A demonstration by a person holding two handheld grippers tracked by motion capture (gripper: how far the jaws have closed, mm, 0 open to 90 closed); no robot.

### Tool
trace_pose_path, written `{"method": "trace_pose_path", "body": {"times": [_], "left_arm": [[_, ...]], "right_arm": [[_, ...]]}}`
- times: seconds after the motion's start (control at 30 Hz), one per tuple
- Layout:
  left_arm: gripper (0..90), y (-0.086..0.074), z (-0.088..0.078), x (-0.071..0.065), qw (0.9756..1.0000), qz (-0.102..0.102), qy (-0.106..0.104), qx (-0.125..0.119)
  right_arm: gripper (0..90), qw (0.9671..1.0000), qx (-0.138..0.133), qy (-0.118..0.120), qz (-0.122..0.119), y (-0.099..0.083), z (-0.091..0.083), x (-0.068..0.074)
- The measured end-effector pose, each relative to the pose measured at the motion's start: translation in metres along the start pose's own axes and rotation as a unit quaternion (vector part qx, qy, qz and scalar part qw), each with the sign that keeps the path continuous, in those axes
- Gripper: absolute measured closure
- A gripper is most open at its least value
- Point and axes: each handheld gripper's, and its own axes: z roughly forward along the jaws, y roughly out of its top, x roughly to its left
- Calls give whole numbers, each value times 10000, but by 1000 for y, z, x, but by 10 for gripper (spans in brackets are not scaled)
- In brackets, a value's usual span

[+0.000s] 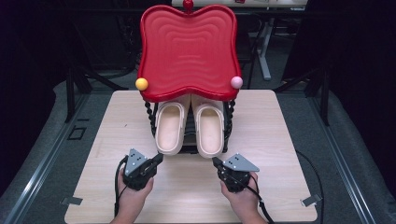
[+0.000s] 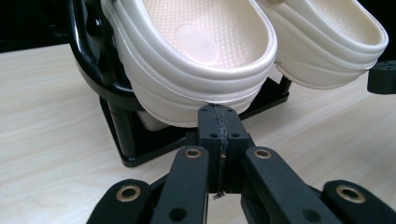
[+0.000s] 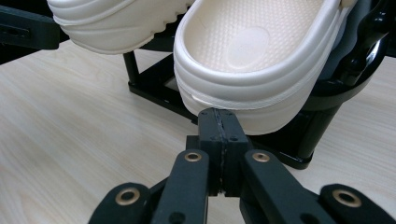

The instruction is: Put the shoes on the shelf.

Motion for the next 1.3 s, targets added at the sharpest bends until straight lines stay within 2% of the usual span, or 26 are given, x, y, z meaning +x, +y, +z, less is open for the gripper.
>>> {"method": "trace_pose_path", "body": {"times": [0.47, 0.63, 0.77, 1.2, 1.3], "left_arm": [[898, 14, 18, 10, 9997, -211, 77, -109], [899, 20, 22, 14, 9998, -150, 112, -109], [899, 25, 27, 16, 9997, -200, 122, -107], [898, 29, 51, 6, 9997, -221, 14, -38], [898, 29, 58, 2, 9999, -165, -27, 1]], "right_arm": [[900, 9998, -102, -139, 19, 20, 17, -7], [899, 9997, -113, -210, -17, 27, 23, -11], [899, 9996, -70, -283, -16, 29, 28, -16], [898, 9993, -43, -354, 81, 34, 45, -22], [898, 9994, -38, -328, 101, 36, 49, -21]]}}
